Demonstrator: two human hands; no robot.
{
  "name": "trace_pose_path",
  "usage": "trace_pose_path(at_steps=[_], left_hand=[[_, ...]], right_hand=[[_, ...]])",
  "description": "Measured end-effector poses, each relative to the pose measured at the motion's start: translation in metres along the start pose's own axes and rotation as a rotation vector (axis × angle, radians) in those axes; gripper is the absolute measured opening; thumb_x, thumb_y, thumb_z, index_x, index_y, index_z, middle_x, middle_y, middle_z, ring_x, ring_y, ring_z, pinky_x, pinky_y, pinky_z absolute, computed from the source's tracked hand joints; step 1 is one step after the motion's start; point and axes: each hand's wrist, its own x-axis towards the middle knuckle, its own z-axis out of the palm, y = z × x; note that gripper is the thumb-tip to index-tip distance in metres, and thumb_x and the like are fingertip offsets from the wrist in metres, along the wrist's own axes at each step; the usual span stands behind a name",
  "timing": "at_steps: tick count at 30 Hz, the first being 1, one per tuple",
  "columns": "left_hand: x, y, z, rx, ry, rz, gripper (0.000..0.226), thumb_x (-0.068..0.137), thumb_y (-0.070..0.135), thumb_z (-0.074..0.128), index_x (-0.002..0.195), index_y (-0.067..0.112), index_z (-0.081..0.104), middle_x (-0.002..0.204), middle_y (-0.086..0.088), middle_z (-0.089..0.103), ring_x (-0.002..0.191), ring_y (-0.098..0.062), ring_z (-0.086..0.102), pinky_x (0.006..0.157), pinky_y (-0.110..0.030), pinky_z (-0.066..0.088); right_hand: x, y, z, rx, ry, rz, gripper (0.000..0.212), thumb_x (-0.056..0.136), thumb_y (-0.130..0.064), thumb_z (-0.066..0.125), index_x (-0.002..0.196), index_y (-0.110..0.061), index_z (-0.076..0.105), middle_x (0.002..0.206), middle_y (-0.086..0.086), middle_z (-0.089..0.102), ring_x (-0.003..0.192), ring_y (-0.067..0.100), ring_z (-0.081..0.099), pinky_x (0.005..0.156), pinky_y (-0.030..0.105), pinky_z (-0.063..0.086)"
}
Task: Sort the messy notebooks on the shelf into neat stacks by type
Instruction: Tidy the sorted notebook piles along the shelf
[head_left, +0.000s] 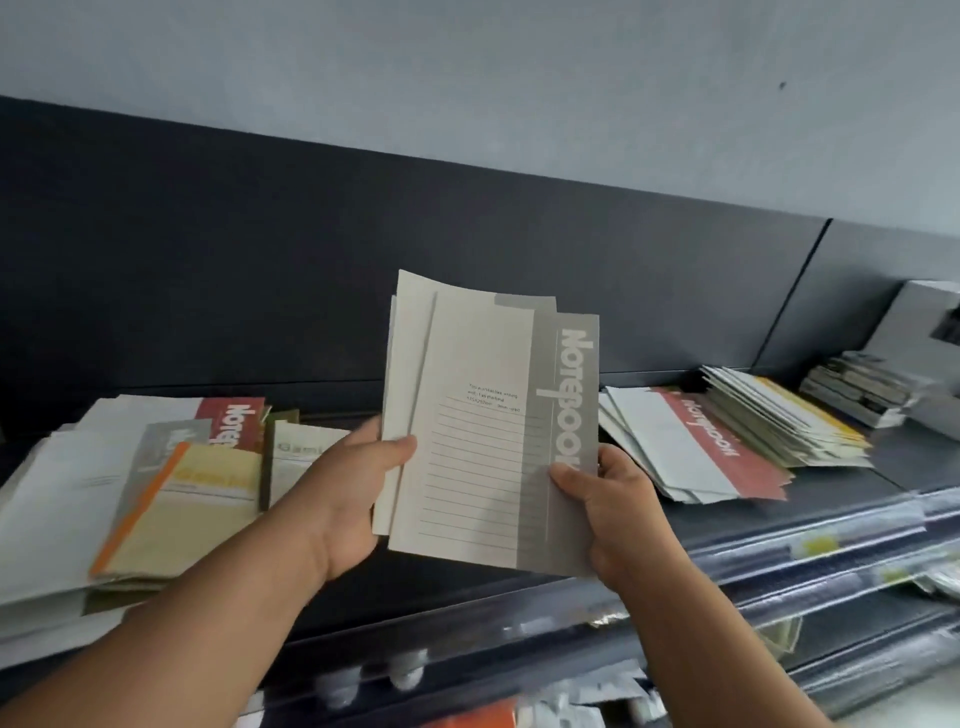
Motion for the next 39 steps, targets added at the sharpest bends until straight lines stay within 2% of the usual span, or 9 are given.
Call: trace_pose_path(at_steps=[6,11,17,20,26,32,35,37,39], left_hand=[[0.002,-0.05,0.135,0.066,-0.048,0.013,0.024,0.101,0.01,0.045,0.109,0.022,0.064,0.107,-0.009,0.071,0.099,-0.031,0.065,0.074,-0.043,0.054],[0.004,-0.088,0.234,0.095,-0.132,0.042,0.025,0.1,0.01,0.045,0.101,0.026,0.064,0.1,-0.005,0.072,0.094,-0.028,0.066,0.081,-0.048,0.053],[0.013,-0.117,0.324,0.146,-0.21,0.071,0.025,0.099,0.009,0.048,0.099,0.03,0.062,0.099,0.002,0.072,0.095,-0.02,0.066,0.077,-0.037,0.054],[0.023,-0.126,0.357,0.169,-0.249,0.072,0.026,0.098,0.009,0.051,0.094,0.033,0.06,0.091,0.007,0.072,0.087,-0.012,0.065,0.069,-0.031,0.052],[0.065,-0.143,0.413,0.185,-0.329,-0.016,0.023,0.097,0.011,0.053,0.113,0.024,0.063,0.099,-0.001,0.074,0.094,-0.022,0.069,0.078,-0.04,0.057],[0.128,-0.143,0.466,0.141,-0.394,-0.061,0.025,0.098,0.012,0.051,0.119,0.022,0.06,0.104,-0.003,0.073,0.097,-0.023,0.067,0.088,-0.046,0.054],[0.159,-0.138,0.483,0.124,-0.399,-0.048,0.036,0.097,0.014,0.053,0.132,0.022,0.053,0.113,-0.003,0.069,0.104,-0.024,0.065,0.092,-0.048,0.051],[0.174,-0.136,0.487,0.122,-0.375,-0.044,0.037,0.097,0.014,0.052,0.133,0.022,0.051,0.115,-0.005,0.068,0.105,-0.026,0.064,0.091,-0.048,0.051],[0.184,-0.132,0.485,0.139,-0.329,-0.033,0.026,0.099,0.015,0.049,0.12,0.024,0.059,0.107,-0.005,0.071,0.098,-0.027,0.066,0.083,-0.045,0.054]], right_hand=[[0.0,-0.002,-0.143,0.004,0.109,-0.001,0.016,0.086,-0.007,0.068,0.099,-0.017,0.066,0.093,0.008,0.075,0.086,0.03,0.07,0.08,0.051,0.057],[-0.001,-0.002,-0.25,-0.006,0.195,-0.012,0.019,0.084,-0.01,0.071,0.1,-0.02,0.065,0.093,0.006,0.075,0.09,0.031,0.07,0.083,0.057,0.056],[0.003,-0.007,-0.342,0.045,0.296,0.001,0.022,0.085,-0.007,0.07,0.104,-0.018,0.065,0.093,0.007,0.075,0.086,0.03,0.072,0.08,0.055,0.057],[0.009,-0.005,-0.374,0.076,0.351,-0.001,0.02,0.085,-0.007,0.07,0.101,-0.018,0.065,0.092,0.006,0.075,0.085,0.029,0.072,0.079,0.053,0.058],[0.039,0.005,-0.42,0.123,0.475,0.066,0.02,0.085,-0.007,0.069,0.103,-0.015,0.064,0.095,0.012,0.073,0.085,0.033,0.07,0.073,0.054,0.058],[0.092,-0.021,-0.456,0.099,0.539,0.044,0.018,0.087,-0.002,0.066,0.103,-0.01,0.063,0.089,0.013,0.072,0.073,0.028,0.068,0.06,0.04,0.056],[0.121,-0.03,-0.464,0.079,0.546,0.022,0.017,0.086,-0.003,0.067,0.101,-0.01,0.063,0.084,0.009,0.072,0.067,0.023,0.069,0.052,0.033,0.054],[0.142,-0.03,-0.467,0.068,0.535,0.016,0.018,0.086,-0.004,0.068,0.101,-0.012,0.063,0.088,0.01,0.073,0.073,0.026,0.069,0.057,0.036,0.056],[0.162,-0.031,-0.465,0.043,0.494,0.021,0.018,0.084,-0.006,0.07,0.1,-0.014,0.065,0.092,0.011,0.073,0.08,0.029,0.07,0.068,0.046,0.059]])
